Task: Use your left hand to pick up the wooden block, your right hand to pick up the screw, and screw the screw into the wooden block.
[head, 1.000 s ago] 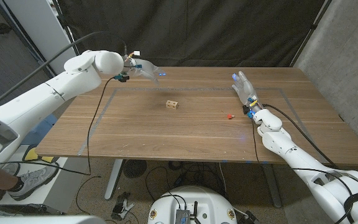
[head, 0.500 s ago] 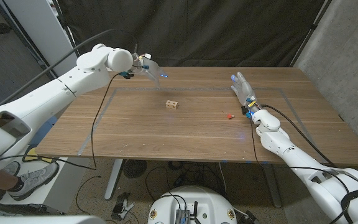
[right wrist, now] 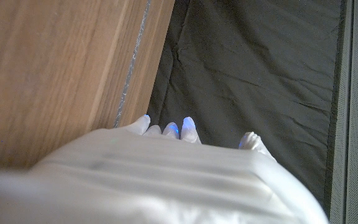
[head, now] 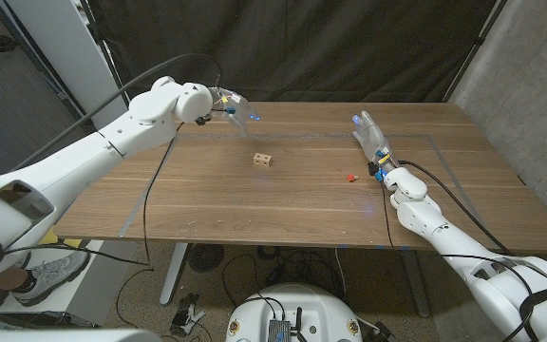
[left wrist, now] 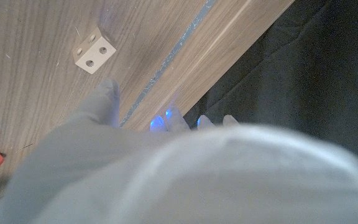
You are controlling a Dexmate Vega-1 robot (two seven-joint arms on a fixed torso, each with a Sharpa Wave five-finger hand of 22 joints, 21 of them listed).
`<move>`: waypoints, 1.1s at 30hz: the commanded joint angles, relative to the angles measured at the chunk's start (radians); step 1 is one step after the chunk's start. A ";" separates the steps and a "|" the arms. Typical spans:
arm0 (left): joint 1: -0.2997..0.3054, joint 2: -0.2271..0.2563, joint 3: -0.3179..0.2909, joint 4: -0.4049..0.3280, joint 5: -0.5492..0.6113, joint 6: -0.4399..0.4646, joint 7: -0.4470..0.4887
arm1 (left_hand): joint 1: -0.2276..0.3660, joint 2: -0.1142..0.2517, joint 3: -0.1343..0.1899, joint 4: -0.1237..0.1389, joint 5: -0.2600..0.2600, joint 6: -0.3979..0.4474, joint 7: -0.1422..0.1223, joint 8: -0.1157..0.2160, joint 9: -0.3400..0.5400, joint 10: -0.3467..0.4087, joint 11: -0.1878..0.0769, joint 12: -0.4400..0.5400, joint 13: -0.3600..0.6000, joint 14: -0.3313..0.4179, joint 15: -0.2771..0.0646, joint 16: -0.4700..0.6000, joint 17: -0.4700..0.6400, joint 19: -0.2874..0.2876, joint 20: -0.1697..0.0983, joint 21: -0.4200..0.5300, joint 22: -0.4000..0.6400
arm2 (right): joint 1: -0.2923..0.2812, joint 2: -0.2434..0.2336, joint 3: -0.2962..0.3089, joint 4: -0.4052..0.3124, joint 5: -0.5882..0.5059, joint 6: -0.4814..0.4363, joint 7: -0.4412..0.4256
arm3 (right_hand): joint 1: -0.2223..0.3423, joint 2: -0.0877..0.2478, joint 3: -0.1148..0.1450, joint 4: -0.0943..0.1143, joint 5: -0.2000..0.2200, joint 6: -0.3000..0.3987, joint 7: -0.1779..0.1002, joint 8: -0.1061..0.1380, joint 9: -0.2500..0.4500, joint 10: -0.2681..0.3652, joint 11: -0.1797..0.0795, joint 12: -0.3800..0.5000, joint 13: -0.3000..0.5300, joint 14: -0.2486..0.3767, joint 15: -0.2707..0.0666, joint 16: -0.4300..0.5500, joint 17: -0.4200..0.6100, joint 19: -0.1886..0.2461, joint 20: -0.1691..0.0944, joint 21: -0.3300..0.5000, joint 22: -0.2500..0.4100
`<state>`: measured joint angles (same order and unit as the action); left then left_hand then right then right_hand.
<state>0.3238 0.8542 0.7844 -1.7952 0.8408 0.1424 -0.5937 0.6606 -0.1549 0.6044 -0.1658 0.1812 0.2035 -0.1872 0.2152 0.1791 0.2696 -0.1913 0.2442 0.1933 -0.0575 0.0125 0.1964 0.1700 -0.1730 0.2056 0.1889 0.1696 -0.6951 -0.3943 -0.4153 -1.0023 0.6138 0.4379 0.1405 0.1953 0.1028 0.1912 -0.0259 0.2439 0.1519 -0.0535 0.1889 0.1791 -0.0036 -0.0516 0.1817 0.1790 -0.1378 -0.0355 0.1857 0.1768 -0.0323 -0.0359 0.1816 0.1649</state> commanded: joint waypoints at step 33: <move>0.067 -0.135 0.057 0.073 0.099 0.081 0.027 | 0.007 0.029 -0.044 0.012 0.008 0.009 -0.033 -0.016 0.005 0.041 0.006 -0.010 0.001 0.033 0.043 -0.001 0.000 -0.041 0.005 0.004 0.003 | -0.042 -0.007 0.005 -0.059 -0.014 -0.009 -0.068 | 0.015 -0.006 0.002 -0.013 -0.005 0.005 0.008 0.002 0.005 0.012 0.020 0.010 0.004 -0.007 0.014 0.005 0.005 -0.019 -0.011 0.002 0.004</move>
<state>0.4028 0.7452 0.8111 -1.7509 0.9329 0.2183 -0.5702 0.6612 -0.1328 0.5659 -0.1519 0.1852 0.1991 -0.2184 0.1958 0.1789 0.2917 -0.1866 0.2277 0.1906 -0.0401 0.0463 0.1887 0.1674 -0.1730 0.2054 0.1890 0.1696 -0.7266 -0.3972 -0.4150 -1.0485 0.6011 0.4295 0.0867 0.2005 0.0977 0.1915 -0.0339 0.2398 0.1573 -0.0482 0.1888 0.1791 0.0052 -0.0354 0.1888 0.1790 -0.1432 -0.0303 0.1856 0.1794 -0.0433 -0.0355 0.1816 0.1649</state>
